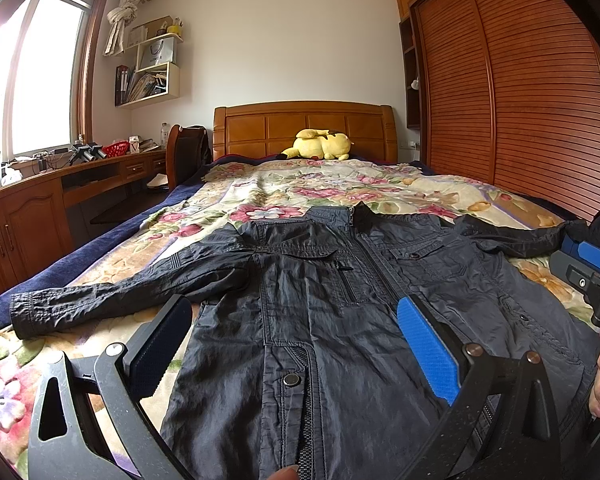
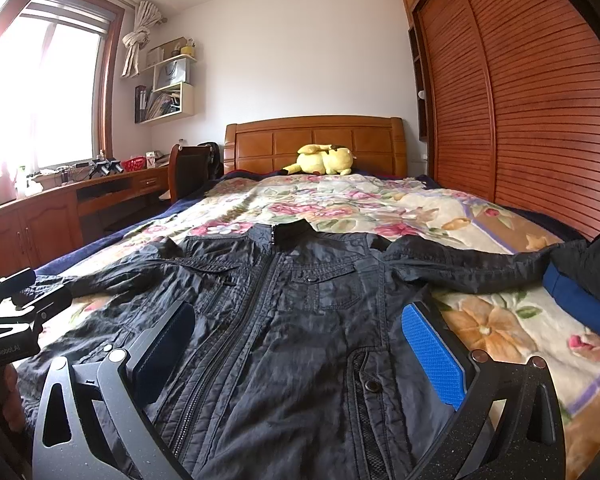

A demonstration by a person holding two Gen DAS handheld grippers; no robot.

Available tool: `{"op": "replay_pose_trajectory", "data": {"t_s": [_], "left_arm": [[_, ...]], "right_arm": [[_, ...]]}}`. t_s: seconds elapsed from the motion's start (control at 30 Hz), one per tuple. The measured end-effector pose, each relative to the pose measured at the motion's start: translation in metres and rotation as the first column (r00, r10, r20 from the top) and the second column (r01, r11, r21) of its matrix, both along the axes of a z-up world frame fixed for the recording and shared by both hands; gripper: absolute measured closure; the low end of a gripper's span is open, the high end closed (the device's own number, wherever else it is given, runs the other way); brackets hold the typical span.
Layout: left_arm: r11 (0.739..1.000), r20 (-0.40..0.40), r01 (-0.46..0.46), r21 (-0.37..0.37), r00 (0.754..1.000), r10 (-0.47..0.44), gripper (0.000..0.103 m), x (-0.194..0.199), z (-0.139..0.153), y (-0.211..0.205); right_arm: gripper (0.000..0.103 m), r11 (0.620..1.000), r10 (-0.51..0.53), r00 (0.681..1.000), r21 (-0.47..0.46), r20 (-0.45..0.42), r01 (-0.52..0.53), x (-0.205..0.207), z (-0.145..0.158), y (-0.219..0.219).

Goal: Fold large clothes

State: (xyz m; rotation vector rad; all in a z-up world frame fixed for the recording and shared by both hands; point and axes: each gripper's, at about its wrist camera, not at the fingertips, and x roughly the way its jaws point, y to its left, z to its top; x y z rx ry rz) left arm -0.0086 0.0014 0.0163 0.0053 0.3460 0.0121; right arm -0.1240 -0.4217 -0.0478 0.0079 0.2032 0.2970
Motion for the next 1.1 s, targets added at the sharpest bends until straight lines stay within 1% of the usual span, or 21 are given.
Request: {"op": "replay_pose_trajectory", "data": {"t_s": [0.17,0.37,0.5,0.63,0.77,0.9,1.1], "left_arm": [[1.000,-0.010,0.000,-0.003,1.000,0.000,0.000,-0.001,0.003,0.003],[1.000,-0.048,0.005,-0.010,0.999,-0.006,0.000,0.000,0.004,0.019],[1.000,-0.076,0.006,0.007,0.997,-0.006,0.000,0.003,0.004,0.030],[1.000,-0.103,-0.010,0.009,0.995,0.011,0.000,0.006,0.007,0.049],[0.999,-0.135,-0.024,-0.020,0.991,0.022,0.000,0.008,0.008,0.073],[0.999,-0.162,-0.046,0.008,0.986,0.047,0.000,0.011,0.010,0.094],[0.998,-0.200,-0.067,-0.008,0.978,0.065,0.000,0.018,0.011,0.134]], "right_arm": [[0.000,1.000,0.011,1.000,-0.007,-0.004,-0.011,-0.001,0.000,0.004],[0.000,0.998,0.057,0.998,0.000,-0.018,-0.057,0.003,0.004,0.012],[0.000,0.996,0.087,0.996,-0.001,-0.025,-0.087,0.007,0.006,0.019],[0.000,0.993,0.119,0.992,-0.002,-0.039,-0.120,0.011,0.006,0.025],[0.000,0.987,0.156,0.987,-0.015,-0.049,-0.157,0.016,0.009,0.034],[0.000,0.982,0.185,0.981,-0.033,-0.052,-0.186,0.018,0.012,0.041],[0.000,0.970,0.236,0.968,-0.031,-0.087,-0.239,0.025,0.021,0.053]]}}
